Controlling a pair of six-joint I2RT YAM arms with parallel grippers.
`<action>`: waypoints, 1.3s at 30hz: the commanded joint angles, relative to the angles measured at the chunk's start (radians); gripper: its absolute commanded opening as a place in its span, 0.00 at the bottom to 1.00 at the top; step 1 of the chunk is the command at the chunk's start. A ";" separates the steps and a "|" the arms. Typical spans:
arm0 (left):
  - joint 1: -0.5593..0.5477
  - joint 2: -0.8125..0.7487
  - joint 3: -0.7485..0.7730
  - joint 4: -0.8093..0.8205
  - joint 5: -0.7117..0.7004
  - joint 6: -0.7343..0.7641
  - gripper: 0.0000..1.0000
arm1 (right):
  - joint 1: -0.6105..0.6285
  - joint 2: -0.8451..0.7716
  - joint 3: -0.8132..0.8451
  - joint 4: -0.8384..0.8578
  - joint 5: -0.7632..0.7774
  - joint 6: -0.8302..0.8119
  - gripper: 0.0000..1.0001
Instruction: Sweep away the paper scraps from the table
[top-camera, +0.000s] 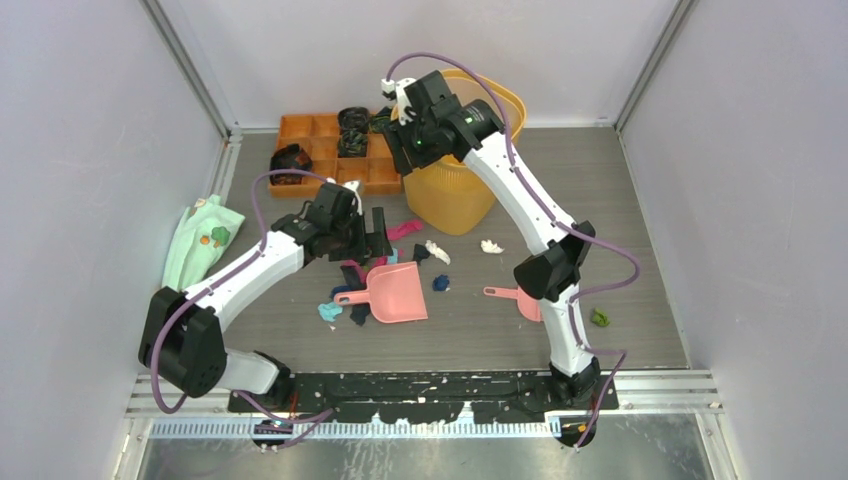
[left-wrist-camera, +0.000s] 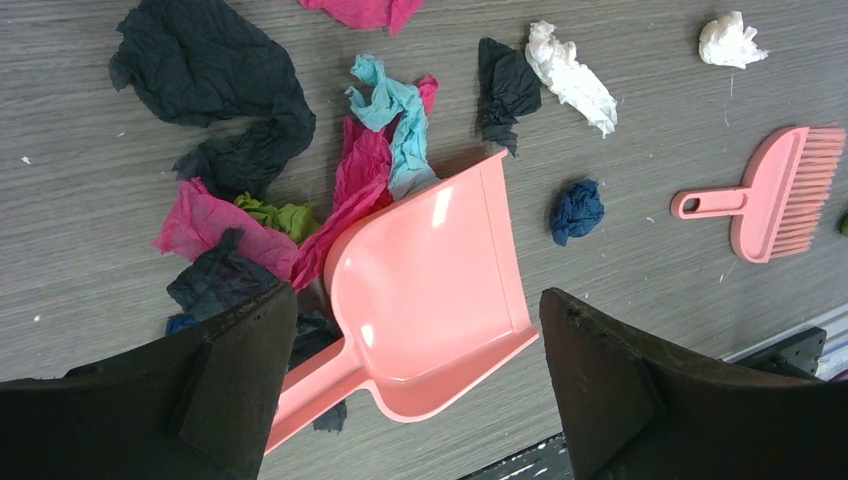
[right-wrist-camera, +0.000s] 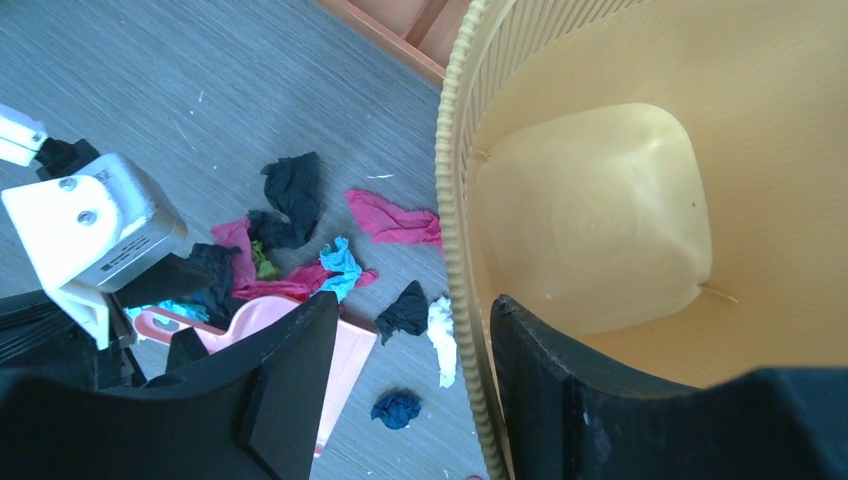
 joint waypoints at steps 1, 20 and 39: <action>0.003 -0.017 0.006 0.036 0.013 -0.014 0.92 | 0.007 -0.109 0.031 0.009 0.030 0.005 0.64; 0.003 -0.122 0.049 -0.051 -0.094 0.025 1.00 | 0.007 -0.832 -0.692 0.483 0.790 0.143 0.83; 0.002 -0.185 -0.011 -0.088 0.060 0.012 1.00 | -0.025 -1.404 -1.881 0.220 0.544 1.507 1.00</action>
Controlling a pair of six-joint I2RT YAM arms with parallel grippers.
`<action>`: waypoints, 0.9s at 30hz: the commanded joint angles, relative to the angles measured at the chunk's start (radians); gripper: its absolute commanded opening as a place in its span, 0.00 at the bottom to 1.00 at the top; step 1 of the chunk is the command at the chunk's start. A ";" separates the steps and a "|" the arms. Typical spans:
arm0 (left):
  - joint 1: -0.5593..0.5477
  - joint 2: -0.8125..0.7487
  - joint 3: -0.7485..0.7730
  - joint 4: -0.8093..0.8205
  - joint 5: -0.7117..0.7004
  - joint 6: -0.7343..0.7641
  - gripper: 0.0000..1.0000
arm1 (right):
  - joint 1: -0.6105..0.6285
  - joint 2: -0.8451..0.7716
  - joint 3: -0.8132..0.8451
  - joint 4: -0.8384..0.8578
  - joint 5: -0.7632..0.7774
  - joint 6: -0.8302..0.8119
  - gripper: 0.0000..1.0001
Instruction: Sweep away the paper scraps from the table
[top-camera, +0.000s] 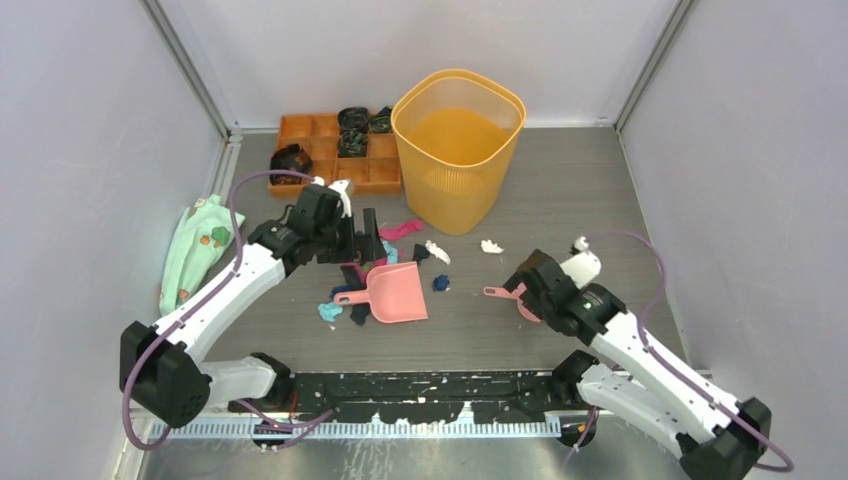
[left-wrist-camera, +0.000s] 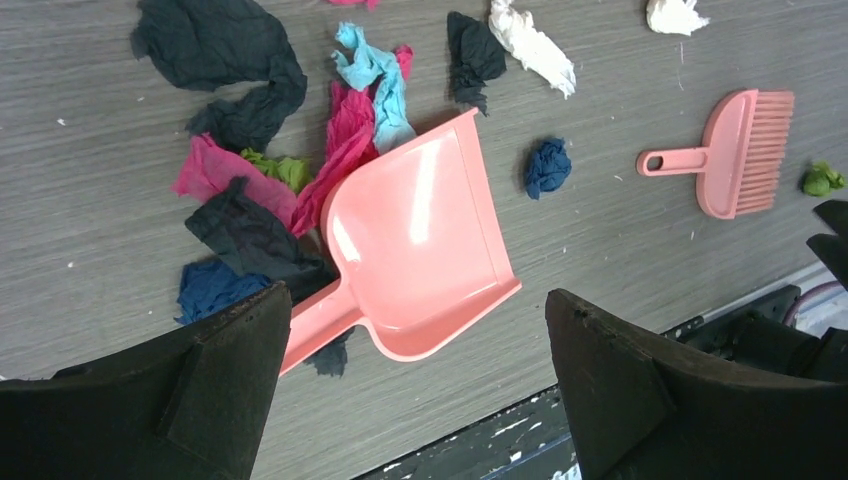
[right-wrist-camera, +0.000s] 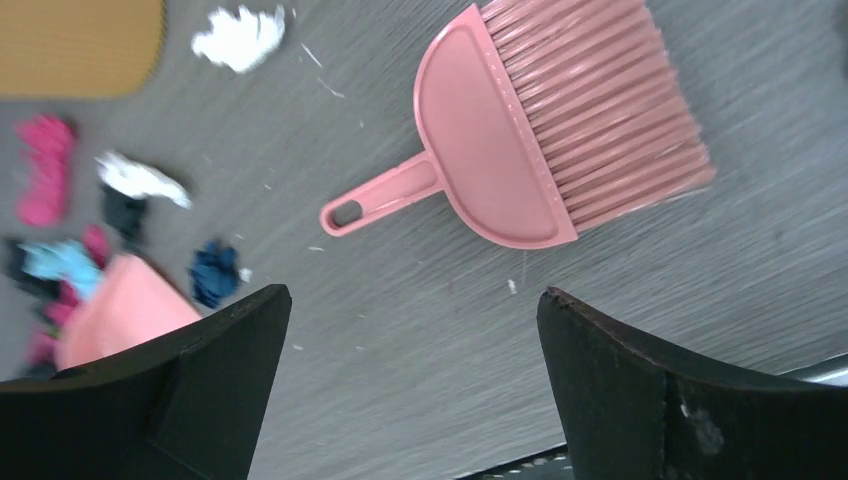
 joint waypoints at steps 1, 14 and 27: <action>0.002 -0.032 -0.032 0.030 0.049 -0.018 1.00 | -0.011 -0.051 -0.050 -0.010 0.047 0.406 1.00; 0.002 -0.015 -0.073 0.052 0.045 -0.035 1.00 | -0.011 0.504 0.135 -0.062 0.001 0.785 1.00; 0.002 -0.010 -0.097 0.070 0.052 -0.039 1.00 | -0.014 0.696 0.176 -0.023 -0.021 0.983 0.88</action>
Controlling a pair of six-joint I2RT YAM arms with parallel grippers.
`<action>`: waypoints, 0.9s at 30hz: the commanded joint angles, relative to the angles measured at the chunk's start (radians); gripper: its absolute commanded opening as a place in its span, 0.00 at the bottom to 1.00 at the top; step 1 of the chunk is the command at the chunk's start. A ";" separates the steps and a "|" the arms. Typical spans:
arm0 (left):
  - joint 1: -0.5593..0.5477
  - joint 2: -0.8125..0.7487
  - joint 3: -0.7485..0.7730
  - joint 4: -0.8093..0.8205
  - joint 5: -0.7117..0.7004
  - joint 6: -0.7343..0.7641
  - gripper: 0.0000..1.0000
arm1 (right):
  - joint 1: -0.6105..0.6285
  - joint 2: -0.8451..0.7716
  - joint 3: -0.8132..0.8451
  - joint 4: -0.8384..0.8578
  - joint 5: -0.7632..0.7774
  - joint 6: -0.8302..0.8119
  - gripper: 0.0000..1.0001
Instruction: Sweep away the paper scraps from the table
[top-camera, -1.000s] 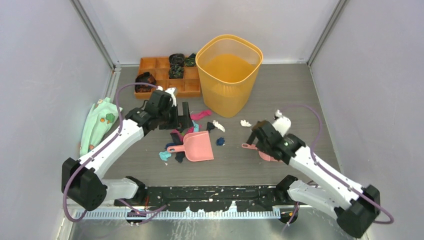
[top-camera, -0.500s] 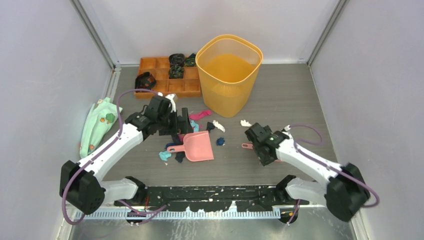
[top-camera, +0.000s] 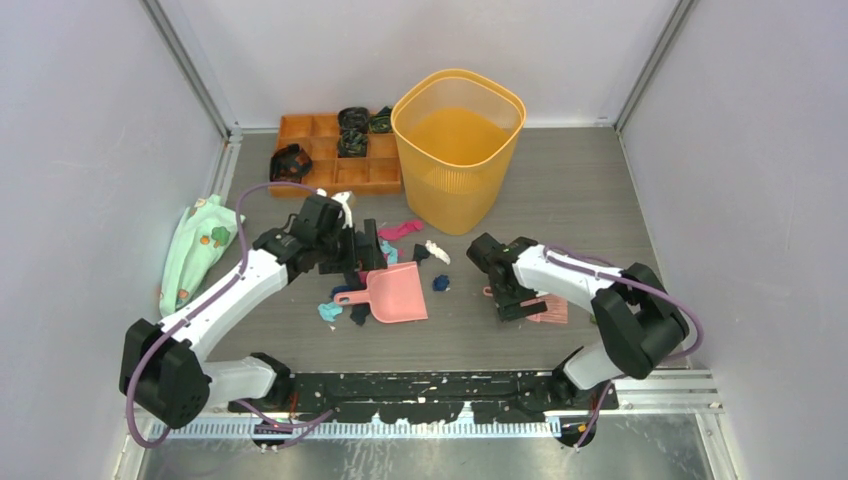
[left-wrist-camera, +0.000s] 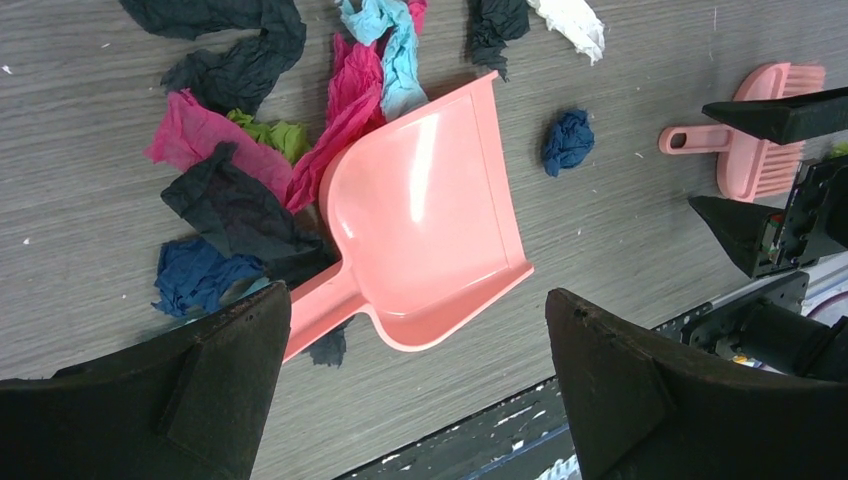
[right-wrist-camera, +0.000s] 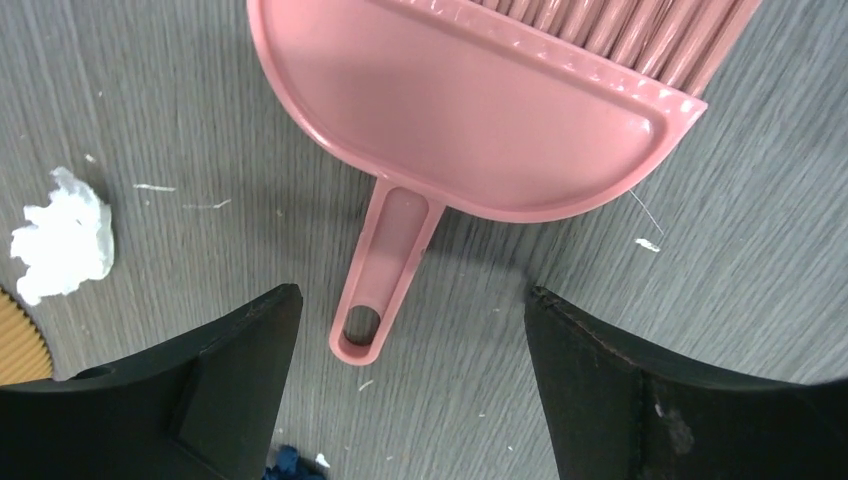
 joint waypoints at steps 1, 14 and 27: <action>0.002 -0.001 -0.011 0.037 0.018 -0.009 1.00 | -0.003 0.048 0.047 -0.048 0.052 0.111 0.90; 0.003 0.000 -0.039 0.063 0.032 -0.011 1.00 | -0.048 0.249 0.102 -0.047 -0.041 0.102 0.58; 0.002 -0.005 -0.065 0.090 0.043 -0.026 1.00 | -0.021 0.327 0.099 -0.070 -0.039 -0.023 0.02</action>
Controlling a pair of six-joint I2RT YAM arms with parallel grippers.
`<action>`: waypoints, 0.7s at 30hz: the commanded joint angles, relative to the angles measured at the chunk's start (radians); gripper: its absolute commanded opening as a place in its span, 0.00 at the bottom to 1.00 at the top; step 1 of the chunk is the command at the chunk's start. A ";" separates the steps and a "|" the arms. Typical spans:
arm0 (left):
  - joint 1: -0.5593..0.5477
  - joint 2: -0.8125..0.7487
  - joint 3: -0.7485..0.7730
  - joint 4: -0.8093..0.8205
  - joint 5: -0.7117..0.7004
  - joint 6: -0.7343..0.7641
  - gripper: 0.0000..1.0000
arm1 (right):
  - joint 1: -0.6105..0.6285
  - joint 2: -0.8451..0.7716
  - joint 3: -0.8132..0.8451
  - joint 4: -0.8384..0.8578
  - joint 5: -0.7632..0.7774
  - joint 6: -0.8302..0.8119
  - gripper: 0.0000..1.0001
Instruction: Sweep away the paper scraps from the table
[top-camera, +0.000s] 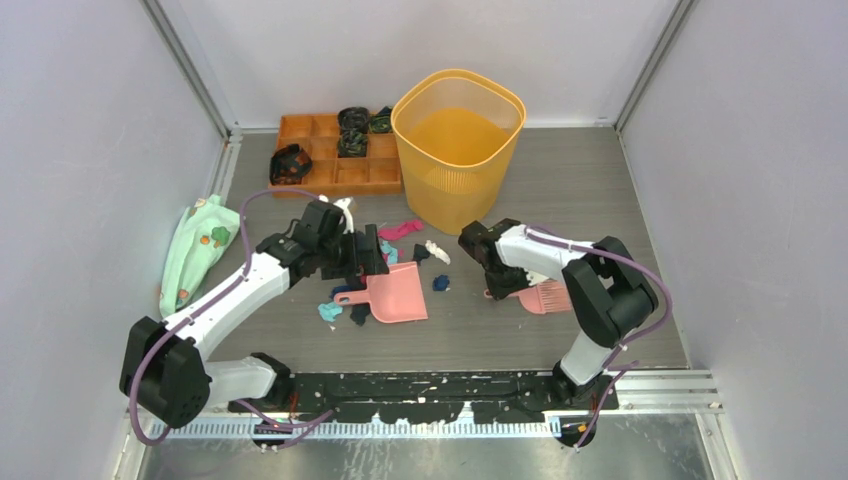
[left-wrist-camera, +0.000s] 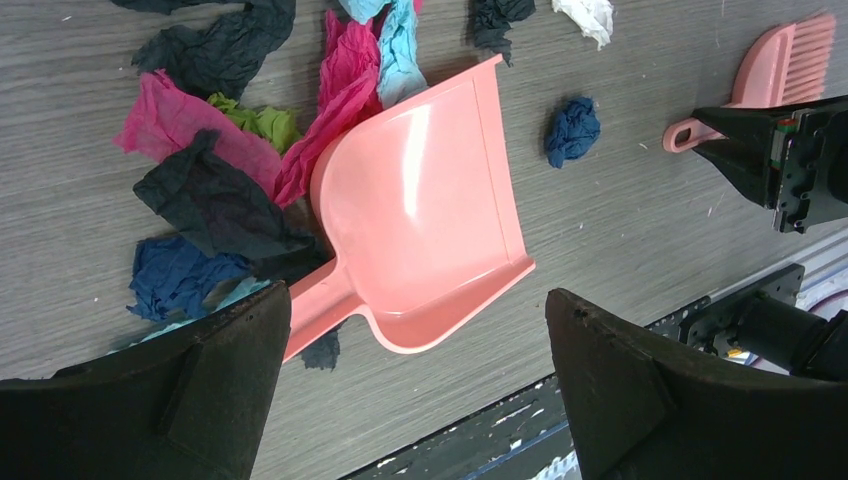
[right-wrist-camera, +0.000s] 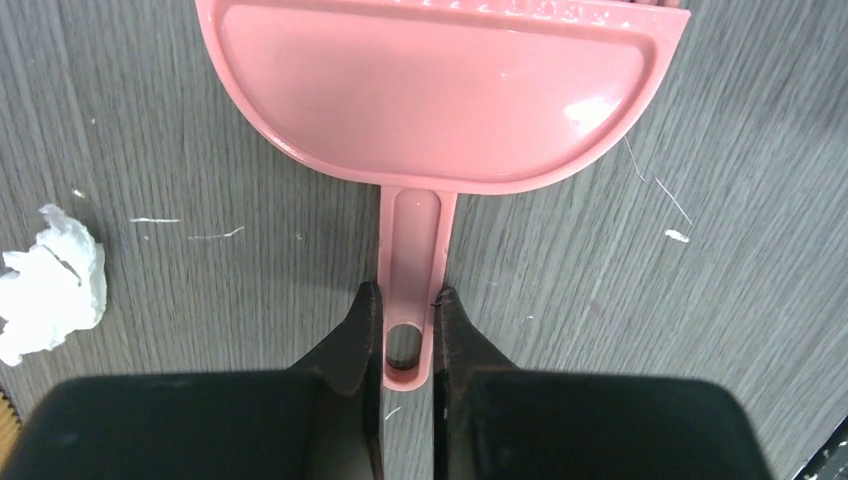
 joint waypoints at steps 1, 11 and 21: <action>0.002 -0.007 -0.009 0.042 0.015 -0.008 1.00 | 0.044 0.092 -0.044 0.014 0.015 -0.067 0.01; 0.002 0.022 0.004 0.028 0.012 0.006 1.00 | 0.270 -0.049 0.031 -0.284 0.258 -0.128 0.00; 0.002 0.026 0.004 0.025 0.008 0.007 1.00 | 0.418 -0.162 0.046 -0.335 0.314 -0.276 0.00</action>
